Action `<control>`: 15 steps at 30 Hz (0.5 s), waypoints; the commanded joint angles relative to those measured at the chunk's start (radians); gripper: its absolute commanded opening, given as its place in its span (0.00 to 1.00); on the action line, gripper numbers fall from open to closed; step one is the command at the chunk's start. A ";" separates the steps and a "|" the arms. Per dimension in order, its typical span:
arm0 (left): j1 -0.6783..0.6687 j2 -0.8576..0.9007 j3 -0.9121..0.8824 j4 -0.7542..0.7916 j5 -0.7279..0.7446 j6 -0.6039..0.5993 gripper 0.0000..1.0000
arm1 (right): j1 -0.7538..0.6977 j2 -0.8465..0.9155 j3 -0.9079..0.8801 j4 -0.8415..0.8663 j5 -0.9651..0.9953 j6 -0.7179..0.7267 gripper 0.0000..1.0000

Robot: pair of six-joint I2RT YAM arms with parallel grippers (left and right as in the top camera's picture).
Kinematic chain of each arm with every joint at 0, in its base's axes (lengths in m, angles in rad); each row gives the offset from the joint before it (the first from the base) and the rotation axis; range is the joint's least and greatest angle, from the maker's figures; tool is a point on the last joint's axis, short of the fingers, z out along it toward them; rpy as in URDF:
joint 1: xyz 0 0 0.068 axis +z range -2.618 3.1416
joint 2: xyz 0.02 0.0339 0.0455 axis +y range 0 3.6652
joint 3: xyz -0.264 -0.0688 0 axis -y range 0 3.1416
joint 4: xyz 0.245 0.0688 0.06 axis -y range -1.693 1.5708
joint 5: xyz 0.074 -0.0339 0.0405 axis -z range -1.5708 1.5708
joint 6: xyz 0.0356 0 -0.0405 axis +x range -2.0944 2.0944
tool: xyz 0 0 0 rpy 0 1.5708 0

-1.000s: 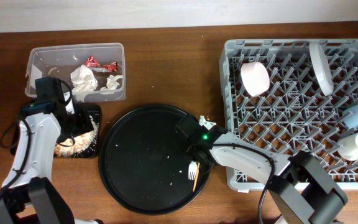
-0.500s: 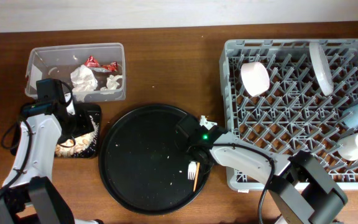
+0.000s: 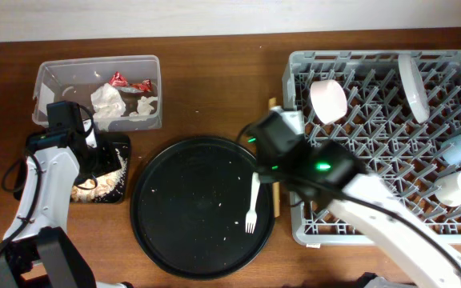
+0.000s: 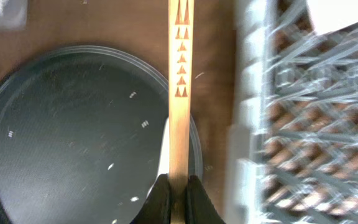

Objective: Sort waste into correct bins and load items into the dishwasher rack
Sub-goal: 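Grasp the wooden chopstick with the right gripper and place it in the rack, then grasp the white fork with the right gripper and place it in the rack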

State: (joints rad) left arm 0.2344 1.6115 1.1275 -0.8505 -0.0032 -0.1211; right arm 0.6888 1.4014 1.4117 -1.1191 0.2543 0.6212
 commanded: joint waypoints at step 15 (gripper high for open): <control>0.004 -0.021 -0.013 0.001 0.008 0.002 0.64 | -0.380 0.195 -0.222 0.092 -0.217 -0.325 0.05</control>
State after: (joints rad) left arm 0.2344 1.6115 1.1275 -0.8490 -0.0032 -0.1211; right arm 0.3073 1.5738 1.1927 -1.0351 0.0513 0.2798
